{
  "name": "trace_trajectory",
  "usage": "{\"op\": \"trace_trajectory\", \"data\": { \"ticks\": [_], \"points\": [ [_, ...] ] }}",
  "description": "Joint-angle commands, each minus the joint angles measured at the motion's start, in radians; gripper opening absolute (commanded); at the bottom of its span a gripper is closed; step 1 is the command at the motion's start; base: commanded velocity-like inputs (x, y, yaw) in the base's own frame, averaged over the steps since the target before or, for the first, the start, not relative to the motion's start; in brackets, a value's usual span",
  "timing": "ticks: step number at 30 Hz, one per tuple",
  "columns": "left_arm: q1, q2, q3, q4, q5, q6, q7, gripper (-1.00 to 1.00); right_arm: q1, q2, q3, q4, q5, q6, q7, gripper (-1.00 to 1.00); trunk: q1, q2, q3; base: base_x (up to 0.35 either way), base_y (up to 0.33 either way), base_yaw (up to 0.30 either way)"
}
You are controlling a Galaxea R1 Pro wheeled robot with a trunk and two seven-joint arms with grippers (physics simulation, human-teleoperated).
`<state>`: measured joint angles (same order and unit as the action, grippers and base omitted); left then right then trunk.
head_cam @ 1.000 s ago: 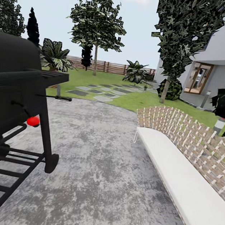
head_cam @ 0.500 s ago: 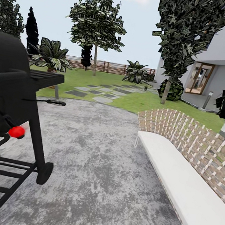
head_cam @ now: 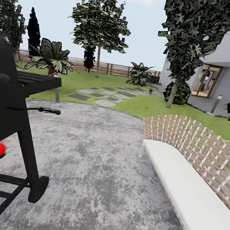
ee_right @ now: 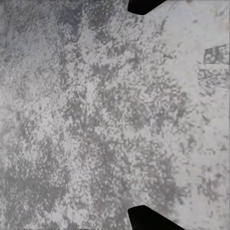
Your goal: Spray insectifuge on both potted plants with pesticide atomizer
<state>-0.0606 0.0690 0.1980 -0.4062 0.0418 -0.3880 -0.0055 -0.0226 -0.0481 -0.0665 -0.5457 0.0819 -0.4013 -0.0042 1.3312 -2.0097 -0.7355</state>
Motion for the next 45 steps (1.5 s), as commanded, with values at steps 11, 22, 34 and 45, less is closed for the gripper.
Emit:
{"op": "trace_trajectory", "data": {
  "ticks": [11, 22, 34, 45],
  "points": [
    [-0.001, 0.000, 0.000, 0.001, 0.004, -0.003, -0.001, 1.00, 0.000, 0.001, -0.003, 0.001, 0.009, -0.003, 0.000, 1.00, 0.000, 0.000, 0.011, 0.334, -0.063, 0.153],
    [-0.001, 0.000, 0.000, 0.001, 0.004, -0.003, -0.001, 1.00, 0.000, 0.001, -0.003, 0.001, 0.010, -0.002, 0.000, 1.00, 0.000, 0.000, 0.012, 0.316, -0.160, 0.012],
    [-0.001, 0.000, 0.000, 0.001, 0.004, -0.003, -0.001, 1.00, 0.000, 0.001, -0.001, 0.002, 0.010, -0.002, 0.000, 1.00, 0.000, 0.000, 0.012, 0.335, -0.032, 0.000],
    [-0.001, -0.001, 0.000, 0.000, 0.004, -0.003, -0.001, 1.00, 0.000, 0.002, -0.001, 0.003, 0.010, -0.002, 0.000, 1.00, 0.000, 0.000, 0.012, 0.339, 0.000, 0.000]
  ]
}}
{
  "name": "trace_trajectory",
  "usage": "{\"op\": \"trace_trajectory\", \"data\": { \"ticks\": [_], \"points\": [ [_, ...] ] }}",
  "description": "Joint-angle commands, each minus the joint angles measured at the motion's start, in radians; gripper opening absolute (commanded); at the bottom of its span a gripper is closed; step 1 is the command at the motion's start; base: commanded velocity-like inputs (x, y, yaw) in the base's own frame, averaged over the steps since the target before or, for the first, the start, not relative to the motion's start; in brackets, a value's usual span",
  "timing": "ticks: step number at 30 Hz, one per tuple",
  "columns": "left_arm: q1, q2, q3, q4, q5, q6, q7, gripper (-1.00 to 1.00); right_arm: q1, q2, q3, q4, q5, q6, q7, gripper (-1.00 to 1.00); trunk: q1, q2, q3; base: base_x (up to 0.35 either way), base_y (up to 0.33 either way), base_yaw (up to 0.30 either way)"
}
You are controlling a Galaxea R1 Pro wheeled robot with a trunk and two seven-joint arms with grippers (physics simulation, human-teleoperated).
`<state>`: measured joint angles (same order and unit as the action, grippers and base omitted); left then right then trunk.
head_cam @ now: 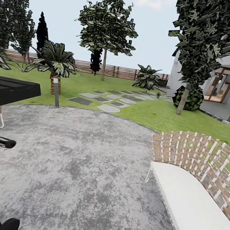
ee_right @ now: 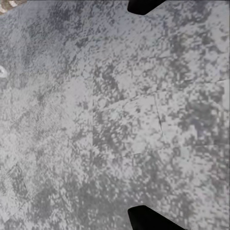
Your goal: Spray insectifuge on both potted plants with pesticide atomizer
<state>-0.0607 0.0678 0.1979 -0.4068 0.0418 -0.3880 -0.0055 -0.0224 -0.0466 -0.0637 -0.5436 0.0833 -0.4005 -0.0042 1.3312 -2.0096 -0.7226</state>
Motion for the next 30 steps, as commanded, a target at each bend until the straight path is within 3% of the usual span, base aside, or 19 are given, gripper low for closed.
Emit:
{"op": "trace_trajectory", "data": {
  "ticks": [1, 30],
  "points": [
    [-0.001, 0.000, 0.000, 0.001, 0.004, -0.003, -0.001, 1.00, -0.001, 0.001, -0.004, 0.001, 0.009, -0.003, 0.000, 1.00, 0.000, 0.000, -0.001, 0.339, 0.000, 0.000],
    [-0.001, 0.000, 0.000, 0.002, 0.004, -0.003, -0.001, 1.00, -0.001, 0.001, -0.001, 0.001, 0.010, -0.004, 0.000, 1.00, 0.000, 0.000, -0.001, 0.339, -0.045, 0.000]
  ]
}}
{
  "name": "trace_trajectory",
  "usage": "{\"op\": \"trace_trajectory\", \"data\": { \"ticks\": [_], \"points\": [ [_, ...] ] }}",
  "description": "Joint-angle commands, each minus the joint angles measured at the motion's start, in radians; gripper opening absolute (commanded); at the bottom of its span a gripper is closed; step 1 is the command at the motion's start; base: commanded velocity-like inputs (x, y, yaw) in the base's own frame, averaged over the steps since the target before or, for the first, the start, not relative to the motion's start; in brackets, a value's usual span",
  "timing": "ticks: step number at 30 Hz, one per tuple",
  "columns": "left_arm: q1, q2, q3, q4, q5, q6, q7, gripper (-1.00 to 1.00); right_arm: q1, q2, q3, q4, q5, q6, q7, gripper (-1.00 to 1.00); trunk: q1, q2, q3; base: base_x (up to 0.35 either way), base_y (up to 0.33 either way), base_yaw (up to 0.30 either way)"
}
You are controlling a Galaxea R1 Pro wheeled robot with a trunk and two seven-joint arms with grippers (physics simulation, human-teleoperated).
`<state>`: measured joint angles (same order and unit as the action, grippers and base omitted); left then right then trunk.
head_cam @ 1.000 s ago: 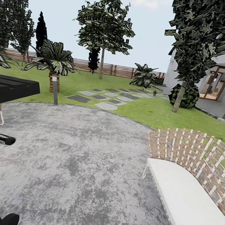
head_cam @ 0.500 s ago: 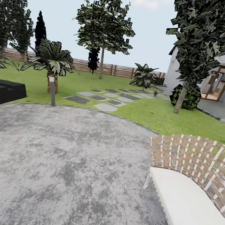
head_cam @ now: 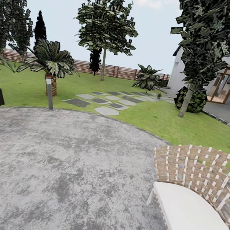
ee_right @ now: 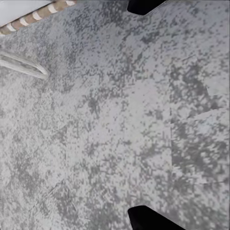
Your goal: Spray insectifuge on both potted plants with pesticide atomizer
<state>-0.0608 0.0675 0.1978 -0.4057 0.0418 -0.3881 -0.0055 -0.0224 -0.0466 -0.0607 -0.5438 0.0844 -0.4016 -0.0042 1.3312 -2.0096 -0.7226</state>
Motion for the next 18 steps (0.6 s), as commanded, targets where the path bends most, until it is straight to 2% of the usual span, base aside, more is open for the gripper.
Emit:
{"op": "trace_trajectory", "data": {
  "ticks": [1, 8, 14, 18],
  "points": [
    [-0.001, 0.000, 0.000, 0.001, 0.004, -0.003, -0.001, 1.00, -0.001, 0.001, -0.004, 0.001, 0.009, -0.003, 0.000, 1.00, 0.000, 0.000, -0.001, 0.339, -0.077, 0.000],
    [-0.001, 0.001, 0.000, 0.001, 0.004, -0.003, -0.001, 1.00, -0.001, 0.001, -0.004, 0.000, 0.009, -0.003, 0.000, 1.00, 0.000, 0.000, -0.001, 0.339, -0.021, 0.024],
    [-0.001, 0.001, 0.000, 0.001, 0.004, -0.003, -0.001, 1.00, -0.001, 0.002, -0.004, 0.001, 0.009, -0.003, 0.000, 1.00, 0.000, 0.000, -0.001, 0.339, -0.001, 0.234],
    [-0.001, 0.001, 0.000, 0.001, 0.004, -0.003, -0.001, 1.00, -0.001, 0.002, -0.005, 0.001, 0.009, -0.003, 0.000, 1.00, 0.000, 0.000, -0.001, 0.339, 0.000, 0.095]
  ]
}}
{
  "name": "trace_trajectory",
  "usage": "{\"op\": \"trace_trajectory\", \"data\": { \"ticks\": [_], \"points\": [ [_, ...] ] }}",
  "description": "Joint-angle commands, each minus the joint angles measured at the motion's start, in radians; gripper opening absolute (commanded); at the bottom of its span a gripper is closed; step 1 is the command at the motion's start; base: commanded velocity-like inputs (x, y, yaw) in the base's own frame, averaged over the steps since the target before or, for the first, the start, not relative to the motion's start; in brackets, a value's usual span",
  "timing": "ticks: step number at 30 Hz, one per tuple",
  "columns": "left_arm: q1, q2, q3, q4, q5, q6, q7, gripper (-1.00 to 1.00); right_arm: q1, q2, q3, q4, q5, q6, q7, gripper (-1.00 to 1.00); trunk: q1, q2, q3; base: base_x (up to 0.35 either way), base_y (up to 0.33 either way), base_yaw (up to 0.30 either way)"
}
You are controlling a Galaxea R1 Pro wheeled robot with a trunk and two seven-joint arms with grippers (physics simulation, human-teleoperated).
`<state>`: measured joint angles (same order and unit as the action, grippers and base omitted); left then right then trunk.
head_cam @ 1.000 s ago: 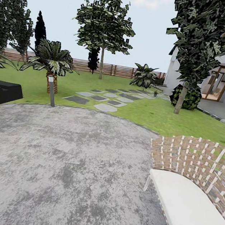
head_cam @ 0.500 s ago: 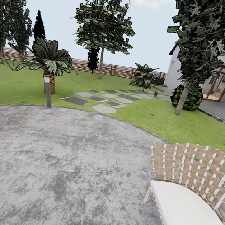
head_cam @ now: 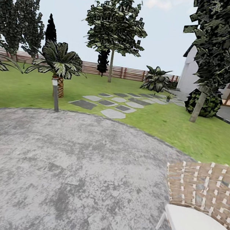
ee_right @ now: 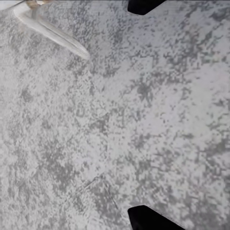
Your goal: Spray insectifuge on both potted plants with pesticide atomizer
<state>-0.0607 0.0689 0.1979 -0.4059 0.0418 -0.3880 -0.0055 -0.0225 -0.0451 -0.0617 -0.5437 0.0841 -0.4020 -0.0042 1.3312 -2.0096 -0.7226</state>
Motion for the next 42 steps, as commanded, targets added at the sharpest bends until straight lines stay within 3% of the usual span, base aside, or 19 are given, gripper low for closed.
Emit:
{"op": "trace_trajectory", "data": {
  "ticks": [1, 42],
  "points": [
    [-0.001, 0.000, 0.000, 0.001, 0.004, -0.003, -0.001, 1.00, -0.001, 0.001, -0.004, 0.000, 0.009, -0.003, 0.000, 1.00, 0.000, 0.000, -0.001, 0.339, 0.000, 0.021],
    [-0.001, -0.001, 0.000, 0.001, 0.004, -0.003, -0.001, 1.00, -0.001, 0.001, -0.003, 0.001, 0.009, -0.003, 0.000, 1.00, 0.000, 0.000, -0.001, 0.339, 0.000, 0.001]
  ]
}}
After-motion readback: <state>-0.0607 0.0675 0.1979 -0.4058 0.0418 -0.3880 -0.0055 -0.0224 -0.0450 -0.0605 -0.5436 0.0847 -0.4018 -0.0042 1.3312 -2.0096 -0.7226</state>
